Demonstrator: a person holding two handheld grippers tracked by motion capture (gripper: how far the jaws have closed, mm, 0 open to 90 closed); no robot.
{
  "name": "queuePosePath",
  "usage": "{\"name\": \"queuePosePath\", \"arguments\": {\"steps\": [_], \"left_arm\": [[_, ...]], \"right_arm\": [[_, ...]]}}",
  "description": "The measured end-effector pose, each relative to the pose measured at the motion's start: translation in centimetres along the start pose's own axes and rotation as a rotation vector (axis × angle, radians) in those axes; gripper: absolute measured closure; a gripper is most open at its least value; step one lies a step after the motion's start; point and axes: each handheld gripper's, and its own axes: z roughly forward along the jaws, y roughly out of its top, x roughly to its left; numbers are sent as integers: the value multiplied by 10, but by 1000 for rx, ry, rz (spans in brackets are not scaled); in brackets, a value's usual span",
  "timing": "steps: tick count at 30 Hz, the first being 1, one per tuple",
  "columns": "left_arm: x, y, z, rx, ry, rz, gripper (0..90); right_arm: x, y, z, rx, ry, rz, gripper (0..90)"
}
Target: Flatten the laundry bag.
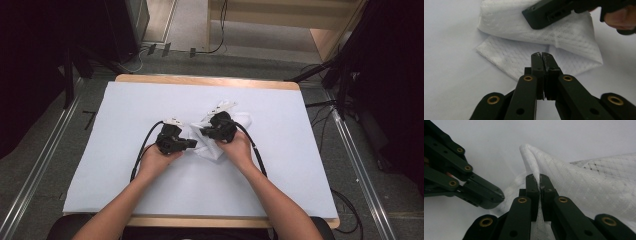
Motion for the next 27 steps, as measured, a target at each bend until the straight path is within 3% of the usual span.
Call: {"name": "queuePosePath", "arguments": {"steps": [3,5,15,19,27], "left_arm": [[-5,0,8,26,44,55,885],[-6,-2,13,58,64,65,894],[-3,-6,15,28,55,58,900],[-6,-6,15,32,74,83,900],[-6,-4,15,46,74,66,900]], "right_arm": [[1,-1,2,-1,-4,-2,893],[1,-2,2,-3,-2,-2,893],[-1,-3,-2,-11,-5,-2,893],[-1,-5,-11,-12,-2,14,894],[-1,-19,-47,-33,-21,38,894]]}}
